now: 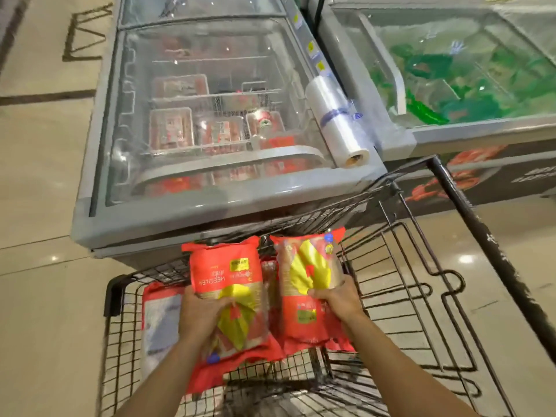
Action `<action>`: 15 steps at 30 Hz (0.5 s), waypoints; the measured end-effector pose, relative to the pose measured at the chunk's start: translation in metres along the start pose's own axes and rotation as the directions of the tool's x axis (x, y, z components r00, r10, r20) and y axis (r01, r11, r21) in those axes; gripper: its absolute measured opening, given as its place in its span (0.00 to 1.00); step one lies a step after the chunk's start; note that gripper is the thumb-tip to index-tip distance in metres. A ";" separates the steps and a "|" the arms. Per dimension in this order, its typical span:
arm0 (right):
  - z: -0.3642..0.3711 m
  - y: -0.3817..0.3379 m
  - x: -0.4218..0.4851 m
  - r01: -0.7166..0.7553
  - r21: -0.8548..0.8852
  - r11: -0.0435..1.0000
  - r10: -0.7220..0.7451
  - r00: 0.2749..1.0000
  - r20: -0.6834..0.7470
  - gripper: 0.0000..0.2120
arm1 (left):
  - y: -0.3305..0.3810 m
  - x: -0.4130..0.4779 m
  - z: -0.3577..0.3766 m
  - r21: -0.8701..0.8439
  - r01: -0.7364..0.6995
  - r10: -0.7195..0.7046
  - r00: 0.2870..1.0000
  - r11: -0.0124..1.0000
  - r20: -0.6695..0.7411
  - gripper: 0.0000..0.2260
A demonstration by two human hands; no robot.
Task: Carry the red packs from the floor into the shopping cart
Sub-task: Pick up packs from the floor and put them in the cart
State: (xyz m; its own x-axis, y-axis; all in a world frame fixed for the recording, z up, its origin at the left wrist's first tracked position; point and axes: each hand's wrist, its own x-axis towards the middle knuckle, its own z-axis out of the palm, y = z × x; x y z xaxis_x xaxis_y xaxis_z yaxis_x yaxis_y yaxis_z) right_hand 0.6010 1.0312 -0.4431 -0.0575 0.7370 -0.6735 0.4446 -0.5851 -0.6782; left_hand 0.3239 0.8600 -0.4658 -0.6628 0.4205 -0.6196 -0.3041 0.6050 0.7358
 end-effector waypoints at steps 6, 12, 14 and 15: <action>0.007 -0.024 0.014 -0.065 -0.145 0.987 0.064 0.998 -0.007 0.26 | 0.007 -0.016 0.031 0.110 -0.075 0.081 0.995 0.991 -0.053 0.37; 0.011 -0.006 0.021 0.013 -0.432 0.902 -0.085 0.985 -0.148 0.36 | 0.029 -0.032 0.044 0.437 -0.092 0.125 0.991 0.895 -0.048 0.45; 0.014 -0.019 -0.001 0.081 -0.525 0.848 -0.179 0.974 -0.140 0.29 | 0.041 -0.044 0.045 0.446 -0.115 0.151 0.988 0.888 -0.045 0.47; 0.016 -0.026 -0.010 0.123 -0.563 0.817 -0.219 0.970 -0.106 0.30 | 0.048 -0.052 0.041 0.438 -0.124 0.155 0.987 0.891 -0.036 0.45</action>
State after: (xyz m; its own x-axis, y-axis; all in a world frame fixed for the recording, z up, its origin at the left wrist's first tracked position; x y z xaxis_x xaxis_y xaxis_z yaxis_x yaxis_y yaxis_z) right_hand 0.5759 1.0337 -0.4229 -0.0586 0.8788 -0.4735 0.8594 -0.1969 -0.4718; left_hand 0.3719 0.8952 -0.4101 -0.7262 0.4844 -0.4879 0.1106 0.7827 0.6124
